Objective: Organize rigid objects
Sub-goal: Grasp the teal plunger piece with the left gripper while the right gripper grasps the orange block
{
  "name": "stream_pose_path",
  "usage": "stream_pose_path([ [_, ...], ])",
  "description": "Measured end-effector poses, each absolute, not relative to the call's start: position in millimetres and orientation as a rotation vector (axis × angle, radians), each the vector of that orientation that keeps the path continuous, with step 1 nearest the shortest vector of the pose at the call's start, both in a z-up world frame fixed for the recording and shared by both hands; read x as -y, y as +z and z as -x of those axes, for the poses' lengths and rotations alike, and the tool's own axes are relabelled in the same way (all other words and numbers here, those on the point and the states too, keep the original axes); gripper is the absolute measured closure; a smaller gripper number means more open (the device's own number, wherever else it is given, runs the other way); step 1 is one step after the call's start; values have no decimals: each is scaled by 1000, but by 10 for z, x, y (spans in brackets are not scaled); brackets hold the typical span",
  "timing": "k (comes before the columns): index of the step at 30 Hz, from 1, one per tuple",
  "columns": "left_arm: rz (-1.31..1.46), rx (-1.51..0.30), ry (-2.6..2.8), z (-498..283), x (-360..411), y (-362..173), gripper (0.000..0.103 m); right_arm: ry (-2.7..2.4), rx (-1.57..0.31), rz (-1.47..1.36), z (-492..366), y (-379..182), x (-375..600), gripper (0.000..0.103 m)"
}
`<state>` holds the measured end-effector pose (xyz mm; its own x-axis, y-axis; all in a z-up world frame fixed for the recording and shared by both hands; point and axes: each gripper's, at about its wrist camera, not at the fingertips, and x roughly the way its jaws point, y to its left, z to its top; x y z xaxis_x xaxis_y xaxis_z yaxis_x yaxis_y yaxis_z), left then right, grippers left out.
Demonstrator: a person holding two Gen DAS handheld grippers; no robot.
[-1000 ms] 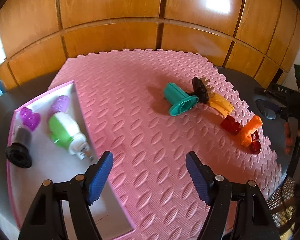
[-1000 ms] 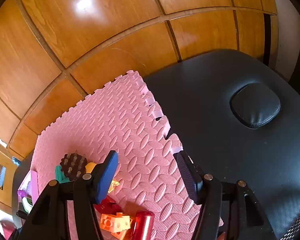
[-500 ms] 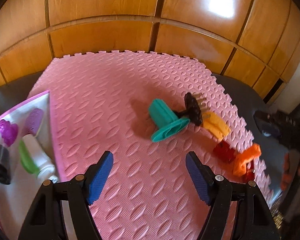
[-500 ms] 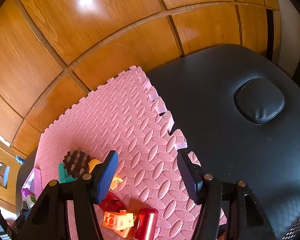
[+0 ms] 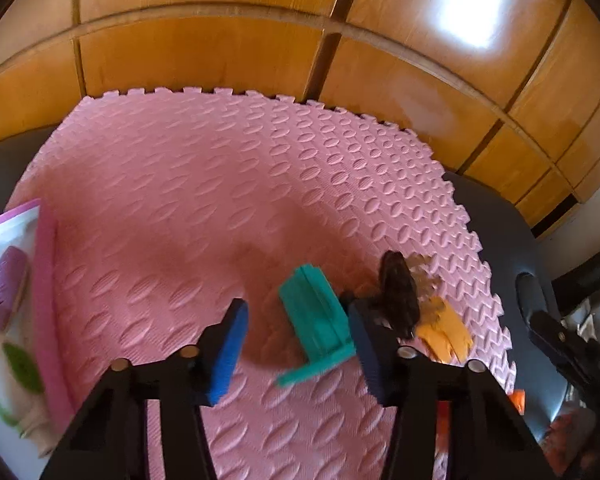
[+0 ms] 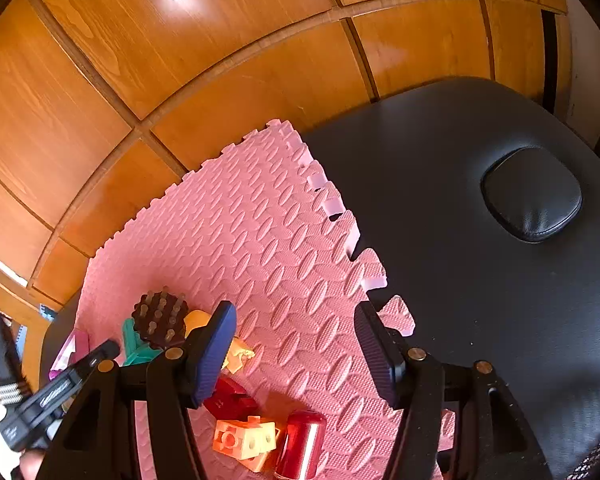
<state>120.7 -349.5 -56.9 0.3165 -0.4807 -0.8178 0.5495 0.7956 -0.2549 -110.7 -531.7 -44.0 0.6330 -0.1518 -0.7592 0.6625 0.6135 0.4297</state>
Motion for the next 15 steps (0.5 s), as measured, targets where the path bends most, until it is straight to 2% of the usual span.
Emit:
stream_pose_path([
  [7,-47,-1088,-661,-1361,3642,-772,50,-511,-752,-765,1079,-447,5306,41],
  [9,-35,-1097,-681,-1374,3616,-777,55,-513,-750,-760,1079,-440,5303,41],
  [10,-37,-1099,-684,-1370,3607,-774,67,-512,-750,-760,1079,-440,5303,41],
  [11,-68,-1094,-668,-1350,3588,-768,73,-512,-750,-760,1080,-441,5305,41],
  [15,-74,-1090,-685,-1260,3446,-762,73,-512,-750,-760,1083,-445,5309,41],
])
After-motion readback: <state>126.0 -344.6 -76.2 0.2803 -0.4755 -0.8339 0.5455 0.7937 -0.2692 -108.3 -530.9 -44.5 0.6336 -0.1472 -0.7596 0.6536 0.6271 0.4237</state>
